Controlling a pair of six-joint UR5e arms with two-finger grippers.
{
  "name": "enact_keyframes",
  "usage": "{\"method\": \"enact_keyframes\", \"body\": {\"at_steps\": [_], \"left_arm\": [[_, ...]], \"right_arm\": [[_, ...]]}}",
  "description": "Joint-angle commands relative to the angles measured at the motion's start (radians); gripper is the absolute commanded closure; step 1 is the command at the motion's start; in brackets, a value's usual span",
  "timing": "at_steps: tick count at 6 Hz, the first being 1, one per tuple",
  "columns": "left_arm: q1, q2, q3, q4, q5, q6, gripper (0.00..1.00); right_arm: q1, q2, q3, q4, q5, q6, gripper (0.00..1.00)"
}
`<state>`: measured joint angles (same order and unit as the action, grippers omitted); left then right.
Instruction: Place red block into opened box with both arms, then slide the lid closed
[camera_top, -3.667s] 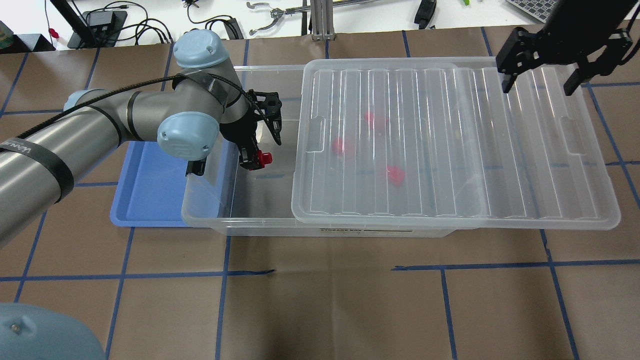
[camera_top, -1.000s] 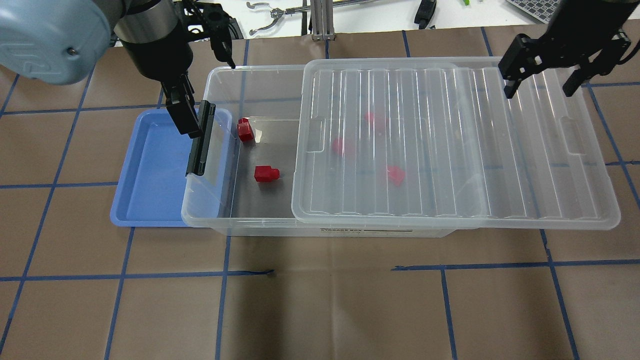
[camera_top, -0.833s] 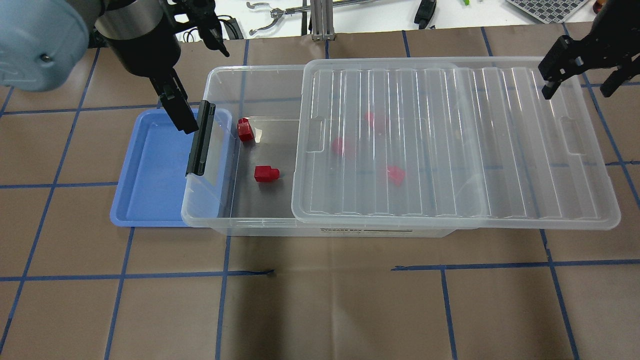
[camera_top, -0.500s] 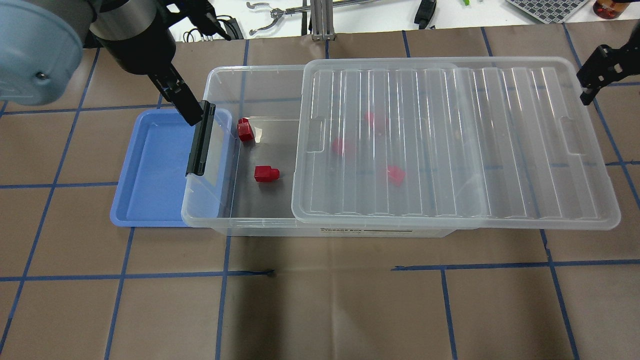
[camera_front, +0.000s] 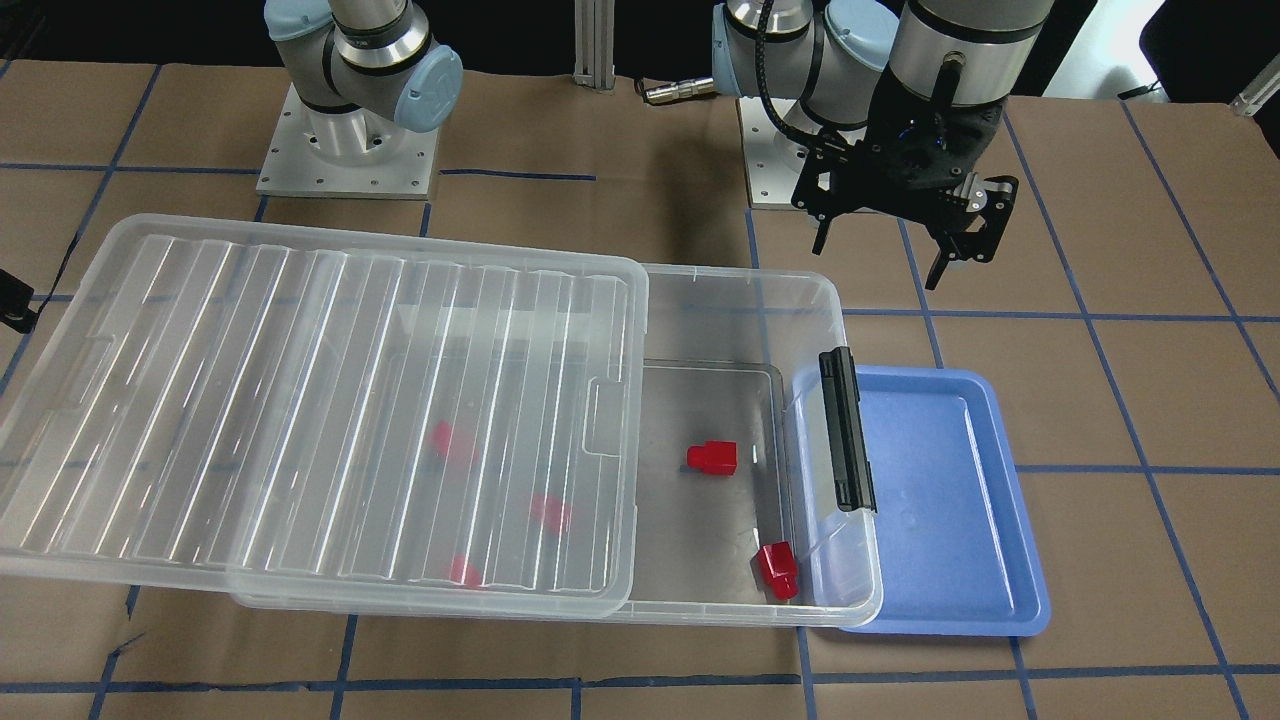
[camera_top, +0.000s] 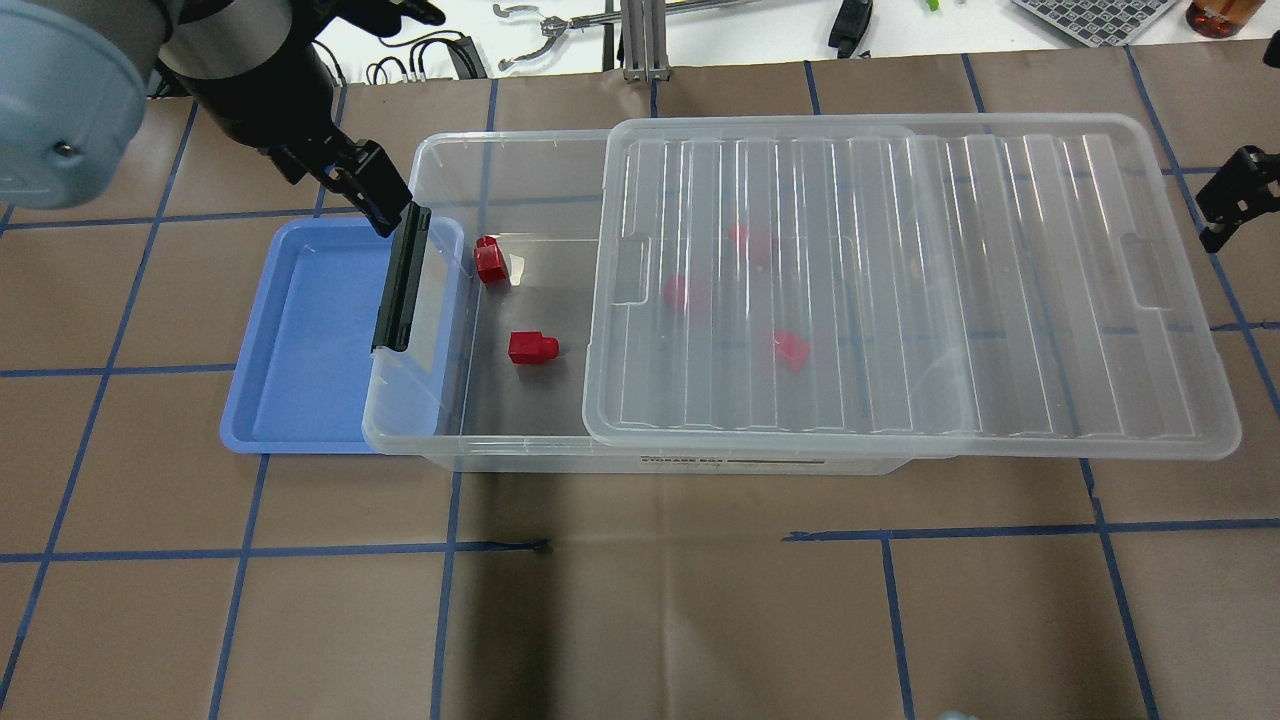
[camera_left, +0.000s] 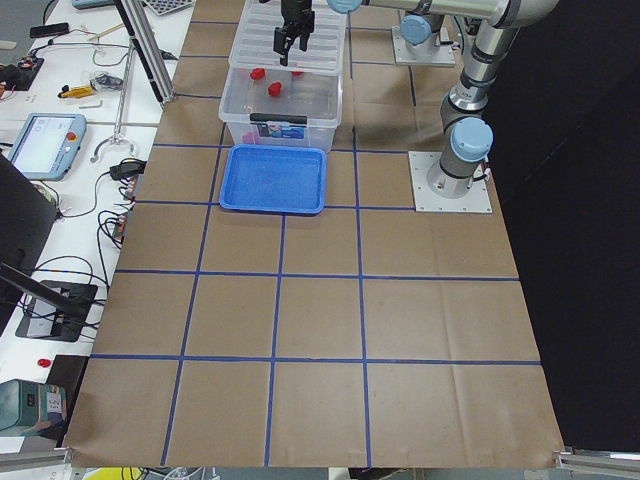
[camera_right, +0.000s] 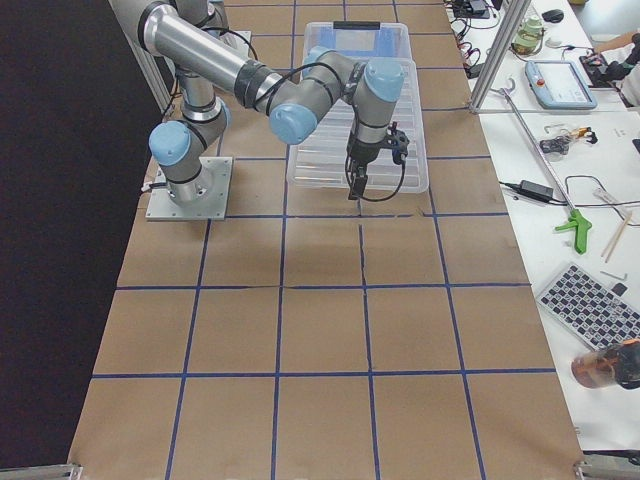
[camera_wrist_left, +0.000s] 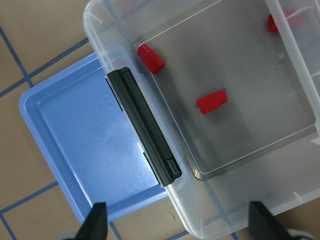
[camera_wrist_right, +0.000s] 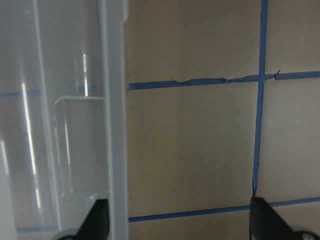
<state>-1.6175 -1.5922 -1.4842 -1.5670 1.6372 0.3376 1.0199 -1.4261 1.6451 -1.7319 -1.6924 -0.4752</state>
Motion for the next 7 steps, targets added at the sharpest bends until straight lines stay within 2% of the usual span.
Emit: {"method": "enact_keyframes", "body": {"at_steps": [1, 5, 7], "left_arm": [[0.004, 0.006, 0.034, -0.103, -0.008, -0.242, 0.02], [0.007, 0.006, 0.034, -0.097, -0.004, -0.292, 0.02], [0.008, 0.009, 0.018, -0.097, -0.040, -0.293, 0.02]], "right_arm": [[-0.050, 0.007, 0.059, -0.070, -0.006, 0.000, 0.00], [-0.052, 0.003, 0.085, -0.057, 0.010, 0.000, 0.00], [-0.043, -0.003, 0.087, -0.048, 0.013, 0.000, 0.00]]}}
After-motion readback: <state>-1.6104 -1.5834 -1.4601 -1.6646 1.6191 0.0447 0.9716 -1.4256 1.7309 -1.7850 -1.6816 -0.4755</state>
